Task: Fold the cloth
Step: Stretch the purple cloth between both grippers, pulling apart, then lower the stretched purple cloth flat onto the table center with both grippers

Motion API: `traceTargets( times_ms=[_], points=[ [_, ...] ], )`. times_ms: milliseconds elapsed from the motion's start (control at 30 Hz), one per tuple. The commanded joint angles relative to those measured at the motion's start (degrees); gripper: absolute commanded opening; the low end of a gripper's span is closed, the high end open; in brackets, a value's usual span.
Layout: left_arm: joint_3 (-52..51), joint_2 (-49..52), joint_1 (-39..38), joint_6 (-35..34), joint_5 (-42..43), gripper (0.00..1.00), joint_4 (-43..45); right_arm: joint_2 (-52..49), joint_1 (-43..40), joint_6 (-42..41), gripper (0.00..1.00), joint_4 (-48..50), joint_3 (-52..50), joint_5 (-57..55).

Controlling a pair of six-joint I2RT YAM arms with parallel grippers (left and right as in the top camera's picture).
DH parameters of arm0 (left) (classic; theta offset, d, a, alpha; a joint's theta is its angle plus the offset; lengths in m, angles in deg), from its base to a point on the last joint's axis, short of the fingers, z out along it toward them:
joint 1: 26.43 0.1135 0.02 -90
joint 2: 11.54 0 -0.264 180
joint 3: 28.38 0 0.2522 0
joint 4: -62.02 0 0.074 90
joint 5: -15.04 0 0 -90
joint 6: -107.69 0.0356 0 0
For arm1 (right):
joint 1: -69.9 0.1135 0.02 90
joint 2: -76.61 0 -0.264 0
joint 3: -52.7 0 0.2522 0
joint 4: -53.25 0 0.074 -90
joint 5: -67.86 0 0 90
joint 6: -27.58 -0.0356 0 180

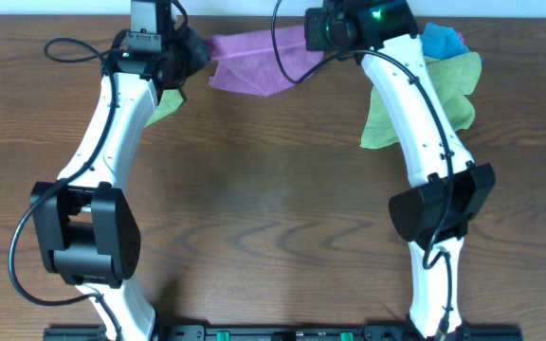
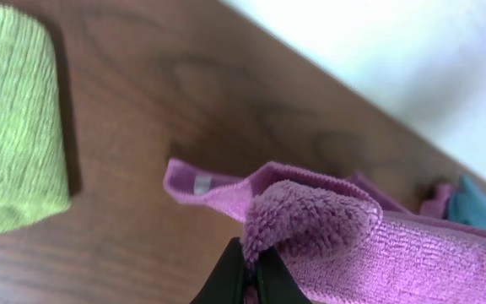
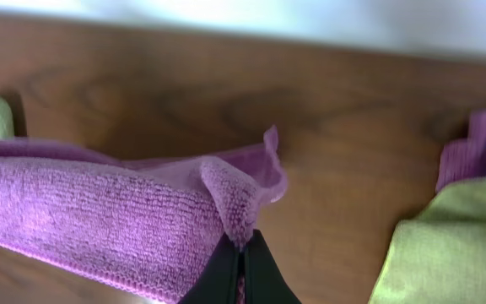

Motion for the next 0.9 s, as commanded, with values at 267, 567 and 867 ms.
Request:
traceTargets(
  times_ms=[267, 567, 867],
  points=[
    [1.1, -1.8, 1.1, 6.8, -0.3, 0.06, -18.9, -0.2, 0.3, 0.9, 0.01, -16.7, 0.1, 1.2],
    [1.0, -3.5, 1.1, 7.1, 0.0, 0.06, -29.3, 1.6, 1.3, 0.9, 0.01, -25.6, 0.1, 3.0],
    [0.9, -7.1, 0.3, 5.4, 1.4, 0.06, -35.9, 4.7, 3.3, 1.0, 0.01, -30.2, 0.1, 4.9]
  ],
)
